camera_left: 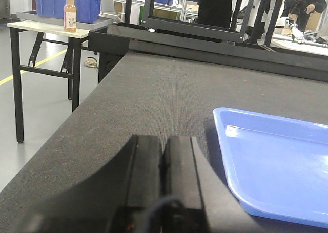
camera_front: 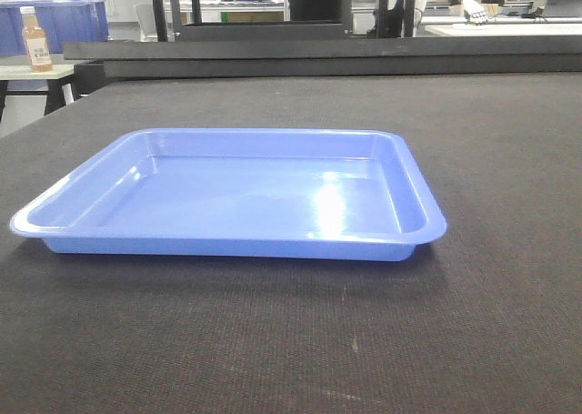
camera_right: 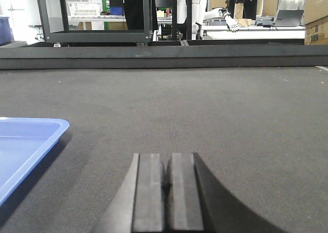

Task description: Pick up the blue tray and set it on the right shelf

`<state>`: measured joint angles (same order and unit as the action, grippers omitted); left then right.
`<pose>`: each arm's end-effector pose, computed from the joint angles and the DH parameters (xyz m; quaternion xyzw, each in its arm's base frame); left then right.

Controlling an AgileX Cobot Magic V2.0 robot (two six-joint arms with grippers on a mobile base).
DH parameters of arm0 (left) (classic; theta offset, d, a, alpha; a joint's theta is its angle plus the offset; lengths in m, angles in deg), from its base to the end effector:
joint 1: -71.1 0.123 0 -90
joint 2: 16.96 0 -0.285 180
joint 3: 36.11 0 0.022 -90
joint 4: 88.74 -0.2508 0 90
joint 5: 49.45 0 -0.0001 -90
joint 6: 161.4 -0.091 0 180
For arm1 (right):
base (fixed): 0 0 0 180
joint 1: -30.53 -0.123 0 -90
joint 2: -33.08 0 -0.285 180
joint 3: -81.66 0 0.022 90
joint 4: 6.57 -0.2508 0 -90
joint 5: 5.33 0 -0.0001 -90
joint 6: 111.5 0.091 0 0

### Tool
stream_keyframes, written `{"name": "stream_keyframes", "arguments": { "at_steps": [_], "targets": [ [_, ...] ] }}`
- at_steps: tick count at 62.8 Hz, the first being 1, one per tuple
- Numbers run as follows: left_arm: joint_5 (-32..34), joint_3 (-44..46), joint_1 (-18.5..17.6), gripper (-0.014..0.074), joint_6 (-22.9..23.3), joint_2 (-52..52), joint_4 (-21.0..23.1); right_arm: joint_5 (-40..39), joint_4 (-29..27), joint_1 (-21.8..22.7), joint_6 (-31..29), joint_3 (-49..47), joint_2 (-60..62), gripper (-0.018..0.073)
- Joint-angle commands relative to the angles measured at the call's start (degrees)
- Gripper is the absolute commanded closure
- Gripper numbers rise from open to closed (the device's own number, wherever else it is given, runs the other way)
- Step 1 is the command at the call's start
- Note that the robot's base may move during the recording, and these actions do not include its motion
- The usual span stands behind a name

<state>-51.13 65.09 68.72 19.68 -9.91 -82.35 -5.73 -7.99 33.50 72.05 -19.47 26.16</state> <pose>0.0566 -0.0027 0.2019 -0.0295 0.6910 -0.0631 0.7195 0.0562 -0.0029 0.2049 0.0470 0.6765 0.0128 0.7349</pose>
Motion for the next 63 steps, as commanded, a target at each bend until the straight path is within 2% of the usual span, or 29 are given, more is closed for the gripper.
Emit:
{"name": "stream_keyframes", "arguments": {
  "at_steps": [1, 45, 54, 58, 63],
  "targets": [
    [4.82, -1.75, -0.02, 0.0645, -0.19, -0.74, 0.47, -5.16, 0.14, -0.07, -0.39, -1.27, 0.9, 0.0503],
    [4.85, -1.75, -0.02, 0.0645, -0.19, -0.53, 0.47, -5.41, 0.14, -0.07, -0.39, -1.31, 0.9, 0.0503],
    [8.51, 1.09, -0.02, 0.0645, -0.19, -0.53, 3.33, -9.21, -2.42, -0.07, -0.29, -5.05, 0.9, 0.0503],
    [4.81, 6.72, -0.02, 0.0644, -0.19, 0.13, 2.54, -3.73, -3.35, -0.07, -0.29, -11.03, 0.7, 0.0503],
    [-5.37, 15.62, -0.02, 0.0638, -0.19, 2.9, -1.73, 6.11, -3.35, -0.07, -0.29, -19.92, -1.62, 0.0503]
  ]
}}
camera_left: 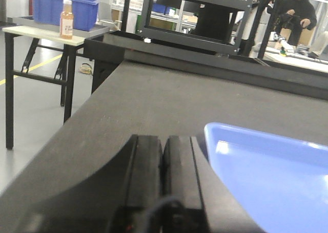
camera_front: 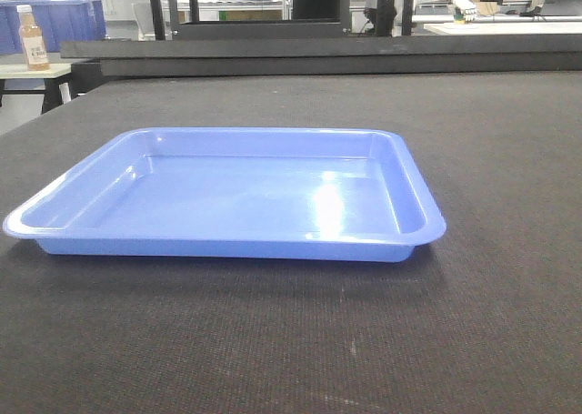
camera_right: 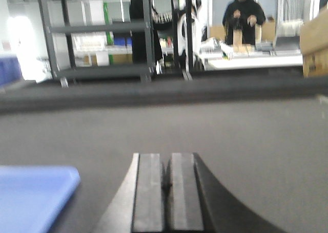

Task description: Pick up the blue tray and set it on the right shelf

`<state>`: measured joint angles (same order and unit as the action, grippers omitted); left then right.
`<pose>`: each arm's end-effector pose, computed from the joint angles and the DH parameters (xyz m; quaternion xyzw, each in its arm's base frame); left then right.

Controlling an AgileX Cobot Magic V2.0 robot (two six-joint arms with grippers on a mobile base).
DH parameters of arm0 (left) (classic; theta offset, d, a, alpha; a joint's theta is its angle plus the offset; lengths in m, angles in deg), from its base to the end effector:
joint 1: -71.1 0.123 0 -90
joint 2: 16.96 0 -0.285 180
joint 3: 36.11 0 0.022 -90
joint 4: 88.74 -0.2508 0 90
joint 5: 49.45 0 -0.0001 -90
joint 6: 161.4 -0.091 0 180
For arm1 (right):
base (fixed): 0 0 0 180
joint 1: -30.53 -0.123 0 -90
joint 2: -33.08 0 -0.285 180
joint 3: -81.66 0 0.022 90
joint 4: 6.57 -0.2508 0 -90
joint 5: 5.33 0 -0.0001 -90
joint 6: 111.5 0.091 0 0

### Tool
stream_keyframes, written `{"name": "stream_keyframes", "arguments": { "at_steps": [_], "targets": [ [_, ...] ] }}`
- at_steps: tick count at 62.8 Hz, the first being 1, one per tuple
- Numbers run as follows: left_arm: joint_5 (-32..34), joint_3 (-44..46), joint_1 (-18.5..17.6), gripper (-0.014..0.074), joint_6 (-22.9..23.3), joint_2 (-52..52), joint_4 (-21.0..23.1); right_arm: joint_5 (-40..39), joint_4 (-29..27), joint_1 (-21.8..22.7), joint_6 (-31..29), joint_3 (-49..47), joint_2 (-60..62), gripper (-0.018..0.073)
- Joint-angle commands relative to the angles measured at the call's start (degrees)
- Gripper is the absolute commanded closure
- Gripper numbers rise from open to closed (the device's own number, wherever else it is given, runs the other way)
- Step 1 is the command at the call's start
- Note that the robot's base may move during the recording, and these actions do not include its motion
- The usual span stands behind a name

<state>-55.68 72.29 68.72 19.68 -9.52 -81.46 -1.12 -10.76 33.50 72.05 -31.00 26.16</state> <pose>0.0500 -0.0033 0.2367 -0.0300 0.6763 -0.0732 0.7323 0.0417 -0.0017 0.2647 0.0569 0.6299 0.0339 0.7739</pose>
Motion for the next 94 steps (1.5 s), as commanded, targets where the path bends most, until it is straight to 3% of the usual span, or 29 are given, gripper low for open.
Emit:
{"name": "stream_keyframes", "arguments": {
  "at_steps": [1, 6, 10, 19, 23, 28, 44, 57, 66, 73, 87, 94],
  "targets": [
    [-2.28, 10.69, -0.02, 0.0633, -0.19, 3.58, -3.18, 3.66, -0.59, -0.07, -0.29, -10.56, -2.62, 0.0502],
    [-10.23, 18.85, -0.14, 0.0559, -0.19, 8.54, -4.49, 9.25, -0.59, -0.07, -0.29, -17.95, -7.6, 0.0491],
    [-14.34, 24.35, -0.14, 0.0458, -0.19, 13.3, -4.49, 10.03, -0.59, -0.07, -0.29, -22.48, -12.47, 0.0424],
    [-19.83, 31.93, -0.14, 0.0251, -0.19, 24.31, -4.37, 9.91, -0.59, -0.07, -0.29, -29.14, -23.43, 0.0127],
    [-20.71, 33.85, -2.23, 0.0225, -0.35, 28.26, -4.02, 9.86, -0.54, -1.33, -0.29, -30.51, -27.85, 0.0007],
    [-21.51, 35.96, -6.35, 0.0226, -3.58, 32.67, -3.1, 10.18, -0.68, -4.14, -0.29, -32.12, -33.07, -0.0056],
    [-27.21, 46.91, -14.67, 0.0226, -4.59, 49.6, -2.58, 17.88, -4.66, -18.93, -0.29, -43.05, -50.25, -0.0051],
    [-38.64, 60.92, -15.41, 0.0226, -4.59, 67.35, -2.58, 28.6, -5.07, -28.07, -0.29, -55.74, -68.35, -0.0051],
    [-45.58, 68.78, -15.41, 0.0226, -4.44, 77.48, -2.58, 35.48, -5.07, -28.91, 0.04, -63.81, -78.74, -0.0051],
    [-47.64, 73.1, -15.41, 0.0227, -2.65, 83.72, -2.58, 40.54, -3.54, -28.71, 5.3, -69.89, -84.93, -0.0051],
    [-47.24, 75.74, -15.41, 0.0227, 3.46, 91.7, -6.02, 48.71, 11.81, -28.71, 21.82, -76.86, -93.89, -0.0051],
    [-46.28, 75.74, -15.41, 0.0227, 3.68, 94.72, -6.16, 48.05, 13.08, -28.71, 25.53, -77.56, -96.94, -0.0051]
  ]
}}
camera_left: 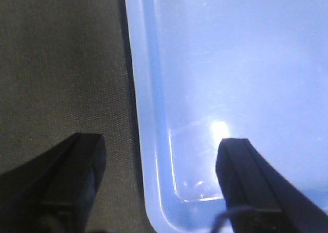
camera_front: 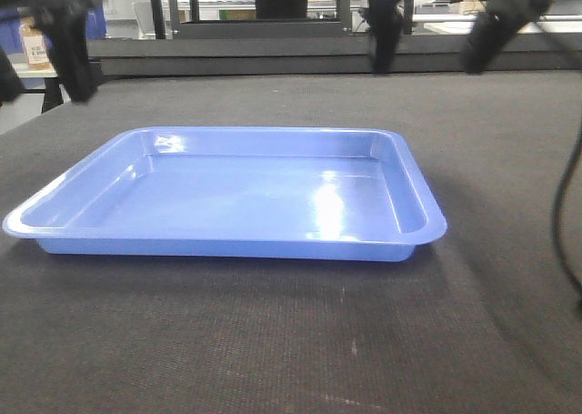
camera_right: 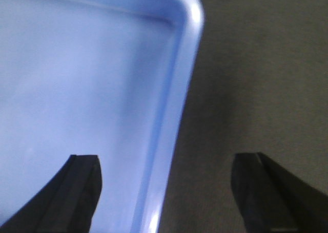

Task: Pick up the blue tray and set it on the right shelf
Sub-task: 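Lower both grippers onto opposite rims of the light blue tray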

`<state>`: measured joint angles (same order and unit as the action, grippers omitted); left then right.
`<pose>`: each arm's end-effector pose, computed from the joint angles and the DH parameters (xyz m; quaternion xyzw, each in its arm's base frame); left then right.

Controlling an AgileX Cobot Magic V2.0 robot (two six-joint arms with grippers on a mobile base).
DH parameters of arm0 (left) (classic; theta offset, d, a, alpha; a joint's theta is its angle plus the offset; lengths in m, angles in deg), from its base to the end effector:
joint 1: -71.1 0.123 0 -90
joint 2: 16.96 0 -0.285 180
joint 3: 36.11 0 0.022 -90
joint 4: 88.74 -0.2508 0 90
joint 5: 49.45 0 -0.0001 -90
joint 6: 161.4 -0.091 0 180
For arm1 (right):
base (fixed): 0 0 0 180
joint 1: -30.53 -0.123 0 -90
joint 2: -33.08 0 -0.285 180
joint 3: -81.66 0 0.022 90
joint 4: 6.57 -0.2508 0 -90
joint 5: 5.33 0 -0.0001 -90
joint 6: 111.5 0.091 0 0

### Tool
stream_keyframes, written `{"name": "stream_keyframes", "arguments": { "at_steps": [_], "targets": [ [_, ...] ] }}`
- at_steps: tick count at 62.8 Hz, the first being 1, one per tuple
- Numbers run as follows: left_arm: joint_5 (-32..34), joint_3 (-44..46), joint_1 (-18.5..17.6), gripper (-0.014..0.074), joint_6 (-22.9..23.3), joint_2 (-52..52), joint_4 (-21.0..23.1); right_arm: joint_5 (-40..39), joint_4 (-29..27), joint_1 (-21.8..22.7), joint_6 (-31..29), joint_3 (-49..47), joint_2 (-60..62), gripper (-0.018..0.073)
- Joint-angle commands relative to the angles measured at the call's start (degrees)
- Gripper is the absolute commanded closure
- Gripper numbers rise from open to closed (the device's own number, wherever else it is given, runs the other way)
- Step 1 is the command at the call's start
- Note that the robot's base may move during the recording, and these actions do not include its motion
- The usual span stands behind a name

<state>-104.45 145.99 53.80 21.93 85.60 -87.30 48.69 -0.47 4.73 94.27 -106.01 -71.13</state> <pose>0.3339 -0.1060 0.2945 0.1140 0.9704 -0.0495 0.2070 0.3332 0.1524 0.3137 -0.0195 0.9658 0.0657 0.2500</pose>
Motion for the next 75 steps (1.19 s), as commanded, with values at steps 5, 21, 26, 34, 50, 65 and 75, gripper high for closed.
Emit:
{"name": "stream_keyframes", "arguments": {
  "at_steps": [5, 21, 26, 34, 50, 65, 75],
  "targets": [
    [2.88, 2.04, -0.48, 0.0227, 2.77, 1.47, -1.45, -2.64, 2.44, 0.06, 3.32, -2.54, -1.77, -0.0051],
    [4.8, 2.16, 0.43, 0.0227, 4.13, 6.81, -0.94, -2.59, 1.93, 0.06, 3.32, -2.54, -7.64, -0.0051],
    [4.86, 2.37, 0.77, 0.0227, 4.13, 8.18, -0.94, -2.77, 1.15, 0.06, 3.32, -2.54, -8.91, -0.0051],
    [5.68, 2.5, 1.18, 0.0229, 4.13, 9.57, -0.11, -3.64, 0.61, 0.06, 3.32, -2.54, -10.78, -0.0051],
    [6.3, 2.5, 1.34, 0.0229, 4.13, 10.63, 0.82, -3.82, -0.66, 0.06, 3.32, -2.54, -13.25, -0.0039],
    [5.78, 2.5, 1.34, 0.0323, 4.13, 11.48, 0.96, -4.45, -0.66, 0.06, 3.32, -2.54, -13.25, 0.0277],
    [5.52, 2.73, 1.34, 0.0533, 4.13, 11.48, 1.07, -4.02, -0.66, 0.06, 3.32, -2.54, -13.18, 0.0514]
  ]
}}
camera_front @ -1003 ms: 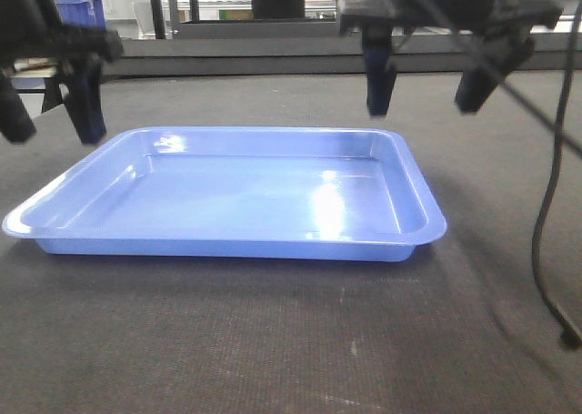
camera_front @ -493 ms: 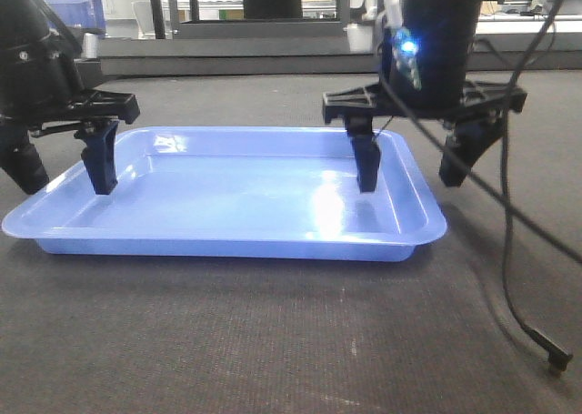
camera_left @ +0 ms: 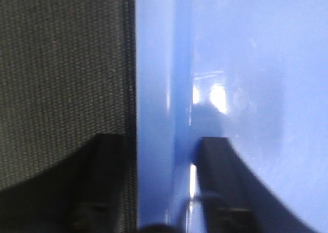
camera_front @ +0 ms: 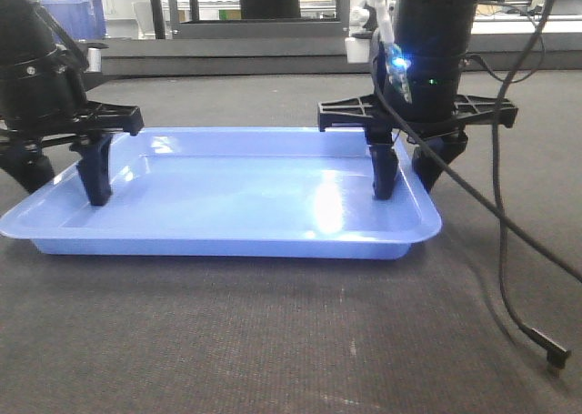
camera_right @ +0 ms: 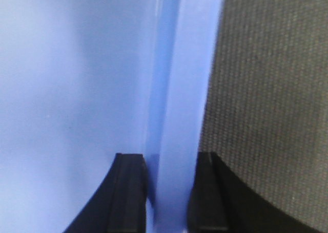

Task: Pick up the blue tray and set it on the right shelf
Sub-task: 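Lower both grippers onto opposite rims of the light blue tray, then close both grippers on the tray rims and lift it up, then hold the tray raised with both grippers while the base backs away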

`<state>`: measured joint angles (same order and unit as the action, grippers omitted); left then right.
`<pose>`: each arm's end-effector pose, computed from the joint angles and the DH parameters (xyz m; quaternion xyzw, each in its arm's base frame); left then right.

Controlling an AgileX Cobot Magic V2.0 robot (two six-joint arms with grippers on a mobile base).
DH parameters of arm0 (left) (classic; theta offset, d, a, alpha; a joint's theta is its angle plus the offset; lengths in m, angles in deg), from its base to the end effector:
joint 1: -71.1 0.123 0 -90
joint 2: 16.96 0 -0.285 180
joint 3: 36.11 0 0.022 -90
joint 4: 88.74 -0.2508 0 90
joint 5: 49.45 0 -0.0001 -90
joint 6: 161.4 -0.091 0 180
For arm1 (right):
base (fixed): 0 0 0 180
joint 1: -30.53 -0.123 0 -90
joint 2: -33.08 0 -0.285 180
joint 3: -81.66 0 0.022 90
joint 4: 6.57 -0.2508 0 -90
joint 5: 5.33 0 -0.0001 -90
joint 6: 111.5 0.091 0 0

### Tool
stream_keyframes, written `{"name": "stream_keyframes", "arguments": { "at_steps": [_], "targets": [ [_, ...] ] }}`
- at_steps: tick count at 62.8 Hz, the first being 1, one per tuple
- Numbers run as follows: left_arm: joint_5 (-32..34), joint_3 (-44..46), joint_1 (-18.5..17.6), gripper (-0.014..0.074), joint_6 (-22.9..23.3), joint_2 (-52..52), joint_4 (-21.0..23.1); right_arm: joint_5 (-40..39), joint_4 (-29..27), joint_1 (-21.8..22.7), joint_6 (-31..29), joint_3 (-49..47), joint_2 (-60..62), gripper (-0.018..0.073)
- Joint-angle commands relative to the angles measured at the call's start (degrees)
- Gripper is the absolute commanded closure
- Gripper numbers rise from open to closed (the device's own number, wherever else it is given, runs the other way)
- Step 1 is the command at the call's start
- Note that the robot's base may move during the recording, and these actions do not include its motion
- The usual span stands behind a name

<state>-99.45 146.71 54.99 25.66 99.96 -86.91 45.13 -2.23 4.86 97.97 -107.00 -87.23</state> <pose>0.3758 -0.1109 0.2073 0.0697 0.9878 -0.0410 0.1328 0.3745 0.1741 0.2105 0.0135 0.9872 0.0430 0.1528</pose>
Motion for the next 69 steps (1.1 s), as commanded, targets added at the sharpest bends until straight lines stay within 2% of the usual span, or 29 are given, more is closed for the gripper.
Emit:
{"name": "stream_keyframes", "arguments": {
  "at_steps": [1, 5, 9, 21, 41, 69],
  "targets": [
    [0.38, 2.14, 0.15, 0.0559, 0.4, -2.88, 0.79, -0.46, 1.1, -0.06, -0.38, -1.56, 2.91, 0.0505],
    [-0.75, 2.82, 0.15, 0.0657, 0.4, -2.88, 0.79, -0.46, 1.1, -0.06, -0.38, -1.67, 3.37, 0.0505],
    [-2.17, 4.08, 0.15, 0.0631, 0.4, -3.01, 0.79, -0.35, 1.1, -0.06, -0.38, -1.9, 4.08, 0.0503],
    [-7.95, 8.49, 0.04, 0.0639, 0.4, -4.83, 0.79, 0.46, 2.37, -0.06, -0.48, -1.92, 8.8, 0.0503],
    [-13.29, 9.32, -1.28, 0.0638, 0.4, -15.49, 0.9, 6.08, 7.18, -0.06, -0.61, -1.92, 21.18, 0.0503],
    [-23.92, 8.56, -5.8, 0.0638, 1.02, -30.62, -0.24, 15.45, 7.53, -1.26, -4.51, 2.19, 37.93, 0.0503]
  ]
}}
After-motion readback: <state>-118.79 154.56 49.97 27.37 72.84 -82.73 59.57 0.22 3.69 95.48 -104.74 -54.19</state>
